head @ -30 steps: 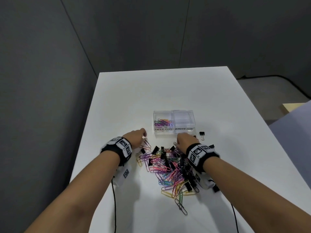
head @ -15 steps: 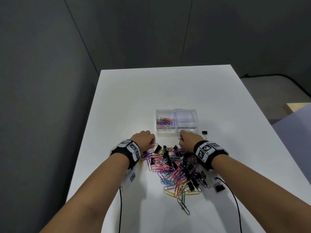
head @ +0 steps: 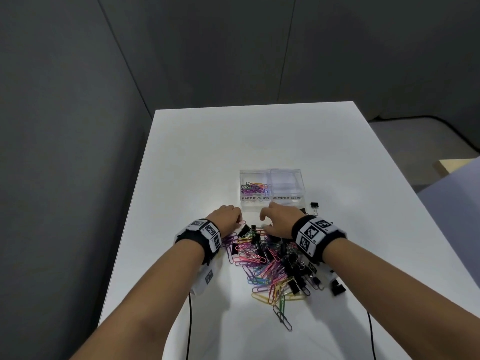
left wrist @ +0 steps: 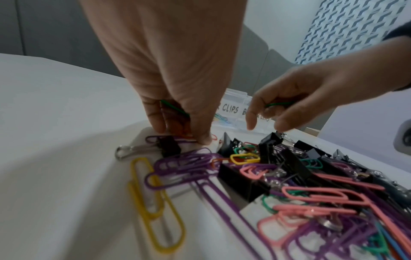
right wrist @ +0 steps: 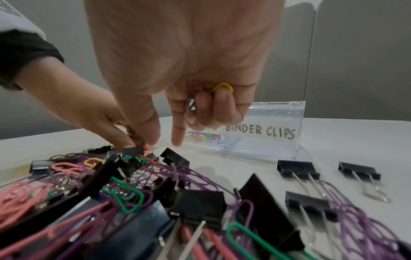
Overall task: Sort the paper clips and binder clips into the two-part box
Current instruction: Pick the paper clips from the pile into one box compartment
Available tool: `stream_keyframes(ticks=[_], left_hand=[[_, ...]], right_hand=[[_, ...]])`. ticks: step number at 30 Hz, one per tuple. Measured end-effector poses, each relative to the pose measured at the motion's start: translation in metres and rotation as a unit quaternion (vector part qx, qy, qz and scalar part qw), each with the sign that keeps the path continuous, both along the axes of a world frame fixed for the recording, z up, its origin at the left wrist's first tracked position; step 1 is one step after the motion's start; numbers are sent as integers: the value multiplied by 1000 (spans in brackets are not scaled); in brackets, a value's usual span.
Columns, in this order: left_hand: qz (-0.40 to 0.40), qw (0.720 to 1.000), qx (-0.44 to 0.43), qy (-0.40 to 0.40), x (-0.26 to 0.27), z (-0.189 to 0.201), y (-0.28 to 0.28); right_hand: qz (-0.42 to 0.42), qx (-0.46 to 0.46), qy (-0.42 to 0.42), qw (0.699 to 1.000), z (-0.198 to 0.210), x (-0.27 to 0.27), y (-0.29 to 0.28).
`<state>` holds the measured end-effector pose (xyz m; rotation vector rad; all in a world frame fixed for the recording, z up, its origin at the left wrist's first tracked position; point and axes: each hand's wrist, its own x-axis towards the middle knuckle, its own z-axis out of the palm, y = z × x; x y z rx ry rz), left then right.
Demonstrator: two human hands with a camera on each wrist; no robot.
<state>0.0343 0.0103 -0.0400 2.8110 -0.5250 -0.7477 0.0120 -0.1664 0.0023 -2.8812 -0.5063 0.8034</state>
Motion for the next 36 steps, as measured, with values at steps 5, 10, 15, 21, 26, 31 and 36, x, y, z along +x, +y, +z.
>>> stream_keyframes(ticks=[5, 10, 15, 21, 26, 31, 36], left_hand=[[-5, 1000, -2, 13, -3, 3, 0], [-19, 1000, -9, 13, -5, 7, 3], [21, 999, -20, 42, -2, 19, 5], [-52, 999, -5, 6, -9, 35, -22], [-120, 992, 50, -1, -8, 26, -39], [-135, 987, 82, -18, -4, 24, -47], [-162, 979, 103, -70, -2, 18, -40]], right_hand=[[-33, -24, 16, 999, -5, -3, -7], [-106, 59, 6, 993, -9, -2, -18], [-174, 127, -15, 976, 1, 11, -37], [-230, 128, -15, 965, -2, 13, -50], [-226, 38, -37, 973, -7, 9, -46], [-85, 13, -66, 994, -12, 3, -27], [-40, -23, -44, 998, -18, 5, -11]])
